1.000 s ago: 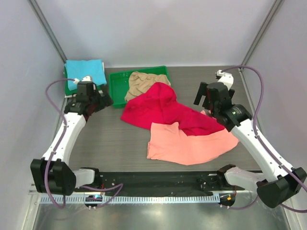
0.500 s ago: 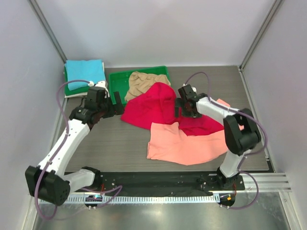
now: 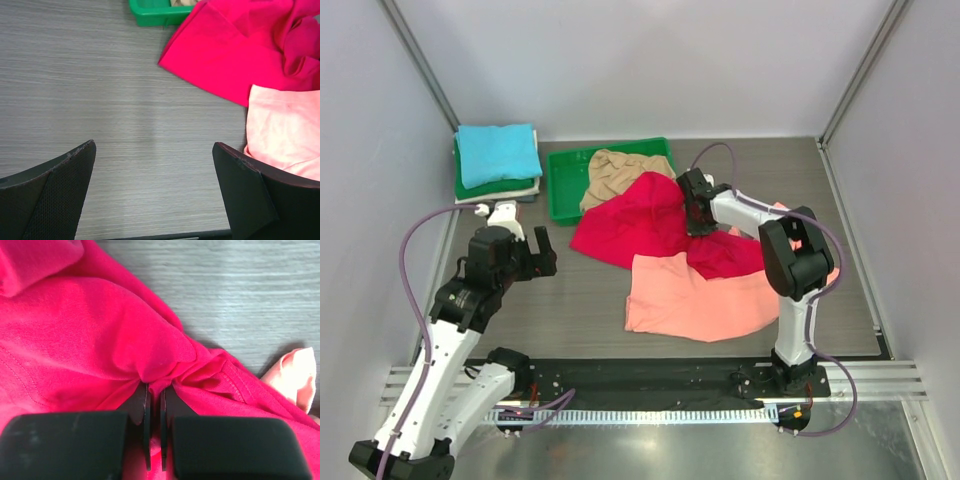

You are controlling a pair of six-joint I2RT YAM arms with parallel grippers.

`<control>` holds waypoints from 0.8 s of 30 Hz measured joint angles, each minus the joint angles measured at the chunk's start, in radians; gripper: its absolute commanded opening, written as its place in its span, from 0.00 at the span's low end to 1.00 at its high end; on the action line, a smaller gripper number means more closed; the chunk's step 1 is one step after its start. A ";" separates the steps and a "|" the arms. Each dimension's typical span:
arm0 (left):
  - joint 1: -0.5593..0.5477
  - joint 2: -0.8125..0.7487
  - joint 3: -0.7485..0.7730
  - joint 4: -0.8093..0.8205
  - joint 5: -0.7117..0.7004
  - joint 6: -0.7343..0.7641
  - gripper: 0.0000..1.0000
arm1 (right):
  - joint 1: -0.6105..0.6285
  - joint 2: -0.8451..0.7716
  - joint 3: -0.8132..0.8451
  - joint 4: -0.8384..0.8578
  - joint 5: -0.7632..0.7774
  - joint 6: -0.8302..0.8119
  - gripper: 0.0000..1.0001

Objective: Fold and stack the t-shirts

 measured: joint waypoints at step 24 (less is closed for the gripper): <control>0.000 -0.030 -0.002 0.001 -0.032 0.003 1.00 | 0.076 0.124 1.037 0.229 -0.248 0.122 0.01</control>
